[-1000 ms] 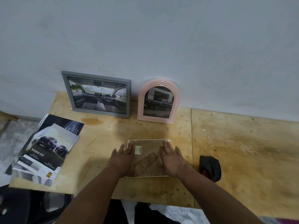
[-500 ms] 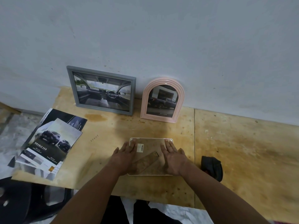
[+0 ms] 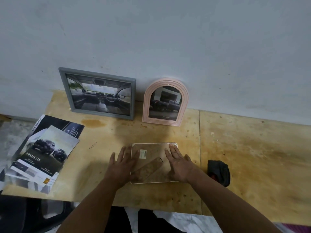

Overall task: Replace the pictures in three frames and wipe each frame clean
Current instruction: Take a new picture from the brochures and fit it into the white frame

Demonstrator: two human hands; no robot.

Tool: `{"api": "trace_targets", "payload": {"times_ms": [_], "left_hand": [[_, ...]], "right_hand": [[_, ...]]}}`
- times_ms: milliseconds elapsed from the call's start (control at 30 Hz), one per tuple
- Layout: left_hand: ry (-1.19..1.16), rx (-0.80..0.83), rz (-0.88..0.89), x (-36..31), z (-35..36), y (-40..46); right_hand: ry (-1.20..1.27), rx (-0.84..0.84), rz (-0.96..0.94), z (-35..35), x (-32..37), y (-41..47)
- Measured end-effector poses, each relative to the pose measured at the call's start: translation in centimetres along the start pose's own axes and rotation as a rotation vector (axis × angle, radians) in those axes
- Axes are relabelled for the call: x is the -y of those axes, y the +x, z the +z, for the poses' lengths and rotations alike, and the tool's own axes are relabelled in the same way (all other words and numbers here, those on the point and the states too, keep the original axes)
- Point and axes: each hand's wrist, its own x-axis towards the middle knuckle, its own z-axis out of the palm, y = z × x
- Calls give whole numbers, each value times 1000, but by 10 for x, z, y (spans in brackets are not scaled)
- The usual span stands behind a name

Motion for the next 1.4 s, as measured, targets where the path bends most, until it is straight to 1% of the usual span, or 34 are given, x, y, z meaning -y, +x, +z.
{"api": "trace_targets", "payload": {"times_ms": [100, 167, 333, 433, 467, 533, 667, 800, 967, 1067, 1233, 1400], "left_hand": [[-4, -46, 3, 2, 6, 1], [-22, -48, -3, 3, 7, 0], [-41, 18, -33, -2, -2, -1], [-61, 76, -86, -11, -15, -5], [-62, 89, -99, -15, -19, -6], [-40, 92, -109, -21, -23, -10], [-55, 70, -133, -28, -21, -20], [-96, 23, -146, -29, -5, -33], [-124, -57, -182, -25, 13, -39], [-104, -63, -187, -23, 13, -38], [-94, -23, -212, -19, 15, -36], [-95, -58, -202, -16, 19, -34]], "right_hand": [[19, 2, -4, 2, -4, 2], [13, -2, -7, 2, -5, 2], [-20, -45, -19, -1, -6, -2], [-67, -135, 34, 1, -11, -9], [-41, -152, 67, 5, -14, -14], [56, -127, 89, 16, -20, -25], [112, -123, 88, 34, -23, -41], [128, -136, 99, 32, -21, -41], [130, -88, 120, 30, -18, -36], [140, -98, 122, 34, -18, -35], [186, -111, 121, 40, -23, -32], [210, -115, 127, 47, -28, -28]]}}
